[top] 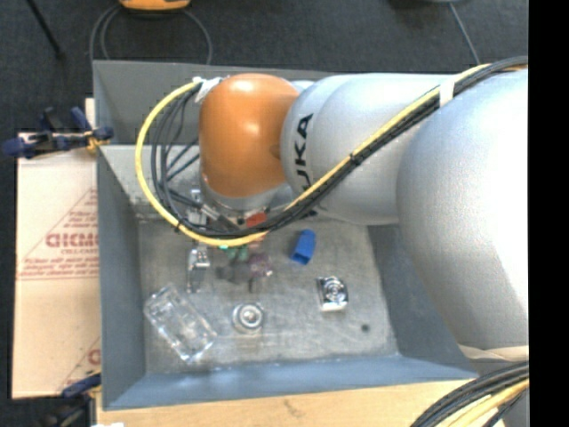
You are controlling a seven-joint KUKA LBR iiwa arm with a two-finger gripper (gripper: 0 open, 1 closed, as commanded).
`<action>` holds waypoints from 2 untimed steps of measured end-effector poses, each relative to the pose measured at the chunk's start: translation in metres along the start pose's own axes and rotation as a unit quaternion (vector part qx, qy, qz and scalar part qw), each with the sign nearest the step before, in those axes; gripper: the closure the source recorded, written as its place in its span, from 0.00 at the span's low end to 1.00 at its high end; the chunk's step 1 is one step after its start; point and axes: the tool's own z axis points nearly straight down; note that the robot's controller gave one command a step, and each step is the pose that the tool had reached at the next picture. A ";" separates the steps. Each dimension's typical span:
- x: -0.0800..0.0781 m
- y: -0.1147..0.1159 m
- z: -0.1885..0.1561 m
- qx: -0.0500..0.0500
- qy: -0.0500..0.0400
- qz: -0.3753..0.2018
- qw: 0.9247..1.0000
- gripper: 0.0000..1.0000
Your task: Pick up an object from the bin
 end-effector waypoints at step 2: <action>-0.054 -0.098 0.070 -0.001 -0.010 -0.158 0.987 0.00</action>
Offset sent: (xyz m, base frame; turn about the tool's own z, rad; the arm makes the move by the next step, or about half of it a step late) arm 0.0211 -0.0476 -0.0176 0.0023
